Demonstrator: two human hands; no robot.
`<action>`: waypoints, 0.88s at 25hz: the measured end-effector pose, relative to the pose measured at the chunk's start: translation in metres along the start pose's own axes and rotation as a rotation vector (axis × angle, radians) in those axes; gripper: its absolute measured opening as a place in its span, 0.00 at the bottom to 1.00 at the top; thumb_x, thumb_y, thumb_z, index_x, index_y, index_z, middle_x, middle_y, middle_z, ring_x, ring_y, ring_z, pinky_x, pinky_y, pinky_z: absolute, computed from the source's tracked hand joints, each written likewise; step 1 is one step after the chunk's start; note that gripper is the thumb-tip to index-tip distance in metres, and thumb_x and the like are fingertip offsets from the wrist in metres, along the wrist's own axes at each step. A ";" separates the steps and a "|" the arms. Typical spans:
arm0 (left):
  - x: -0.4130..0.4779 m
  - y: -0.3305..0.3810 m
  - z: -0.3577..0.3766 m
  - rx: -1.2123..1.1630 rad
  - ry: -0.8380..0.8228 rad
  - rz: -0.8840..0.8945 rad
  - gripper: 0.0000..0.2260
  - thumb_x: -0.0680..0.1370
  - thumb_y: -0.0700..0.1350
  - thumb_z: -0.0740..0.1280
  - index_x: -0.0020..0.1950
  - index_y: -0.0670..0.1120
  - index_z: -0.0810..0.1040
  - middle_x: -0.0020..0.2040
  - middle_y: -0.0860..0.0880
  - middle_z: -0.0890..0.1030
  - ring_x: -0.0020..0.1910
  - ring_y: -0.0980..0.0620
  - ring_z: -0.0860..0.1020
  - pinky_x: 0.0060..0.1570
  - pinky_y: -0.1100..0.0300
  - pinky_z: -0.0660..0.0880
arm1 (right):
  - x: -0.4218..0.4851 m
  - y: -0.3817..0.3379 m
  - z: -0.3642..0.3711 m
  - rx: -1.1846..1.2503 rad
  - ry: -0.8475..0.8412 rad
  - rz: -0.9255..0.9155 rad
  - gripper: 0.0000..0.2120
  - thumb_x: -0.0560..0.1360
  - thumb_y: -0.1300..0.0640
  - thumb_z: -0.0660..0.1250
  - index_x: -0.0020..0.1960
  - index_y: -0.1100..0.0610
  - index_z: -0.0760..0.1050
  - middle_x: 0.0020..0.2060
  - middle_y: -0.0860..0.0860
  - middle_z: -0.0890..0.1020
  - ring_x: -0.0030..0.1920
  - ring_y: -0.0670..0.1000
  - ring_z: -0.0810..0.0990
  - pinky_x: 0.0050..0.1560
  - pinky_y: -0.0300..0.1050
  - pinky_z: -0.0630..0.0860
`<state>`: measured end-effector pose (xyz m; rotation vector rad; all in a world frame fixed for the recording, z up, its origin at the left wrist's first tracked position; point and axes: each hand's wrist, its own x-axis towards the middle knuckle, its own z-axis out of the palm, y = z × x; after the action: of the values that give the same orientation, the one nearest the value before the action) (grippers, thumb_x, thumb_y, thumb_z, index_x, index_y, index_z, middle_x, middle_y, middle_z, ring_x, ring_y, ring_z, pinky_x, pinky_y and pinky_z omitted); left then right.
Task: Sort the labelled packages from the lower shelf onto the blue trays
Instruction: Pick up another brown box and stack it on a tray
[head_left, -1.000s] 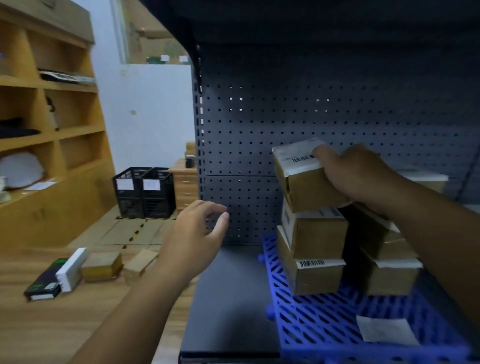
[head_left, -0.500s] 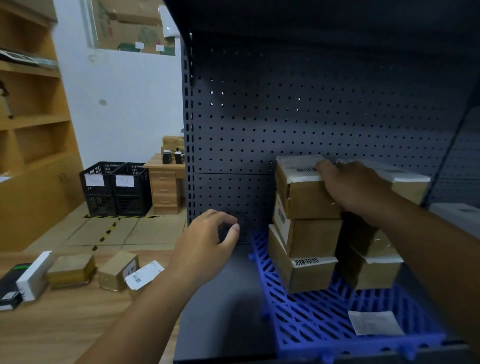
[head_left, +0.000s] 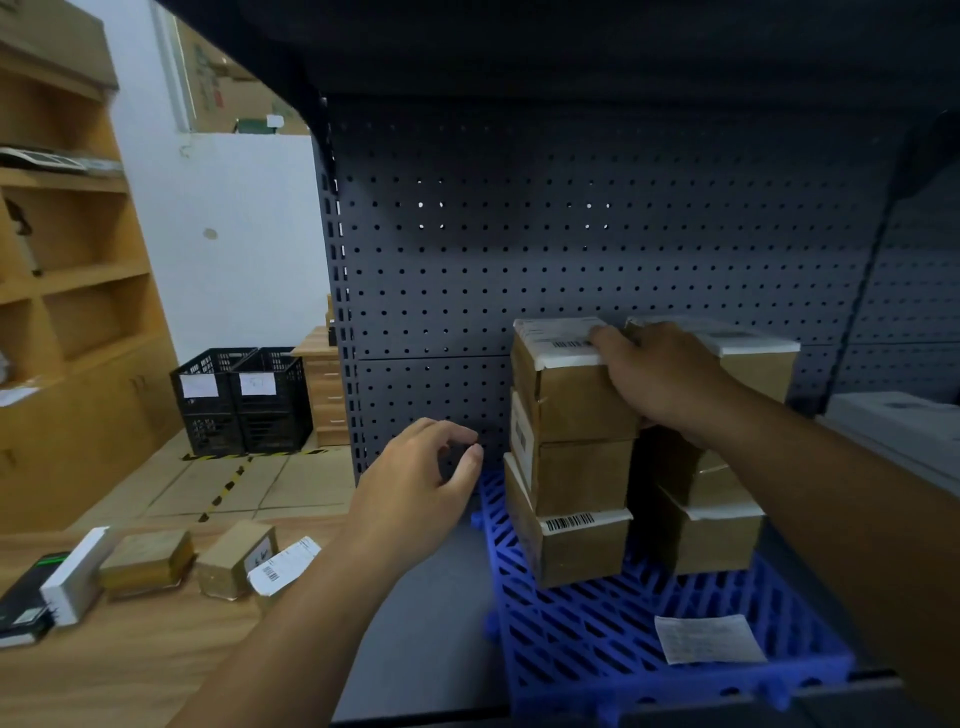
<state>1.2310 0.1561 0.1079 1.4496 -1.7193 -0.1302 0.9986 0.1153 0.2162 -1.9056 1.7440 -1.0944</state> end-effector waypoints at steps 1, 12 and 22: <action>-0.001 0.000 0.001 0.000 0.004 -0.005 0.12 0.81 0.57 0.63 0.61 0.57 0.81 0.55 0.62 0.80 0.55 0.60 0.78 0.57 0.52 0.78 | -0.002 0.000 0.000 0.022 0.008 -0.007 0.31 0.78 0.32 0.53 0.53 0.58 0.80 0.41 0.56 0.83 0.40 0.54 0.82 0.43 0.56 0.83; -0.029 0.014 0.048 -0.042 -0.196 -0.020 0.26 0.75 0.69 0.65 0.68 0.57 0.76 0.59 0.60 0.78 0.59 0.60 0.76 0.61 0.54 0.77 | -0.093 0.067 0.045 0.587 -0.016 0.079 0.14 0.78 0.31 0.53 0.60 0.30 0.70 0.51 0.29 0.76 0.47 0.29 0.73 0.46 0.33 0.65; -0.040 0.027 0.065 0.086 -0.161 0.046 0.22 0.78 0.60 0.68 0.73 0.60 0.74 0.65 0.62 0.78 0.65 0.60 0.75 0.63 0.55 0.76 | -0.098 0.113 0.064 0.576 -0.199 0.047 0.13 0.72 0.40 0.67 0.54 0.27 0.72 0.51 0.27 0.80 0.51 0.30 0.79 0.47 0.33 0.73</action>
<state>1.1665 0.1703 0.0617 1.4949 -1.9073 -0.1536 0.9715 0.1708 0.0657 -1.5416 1.1902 -1.1815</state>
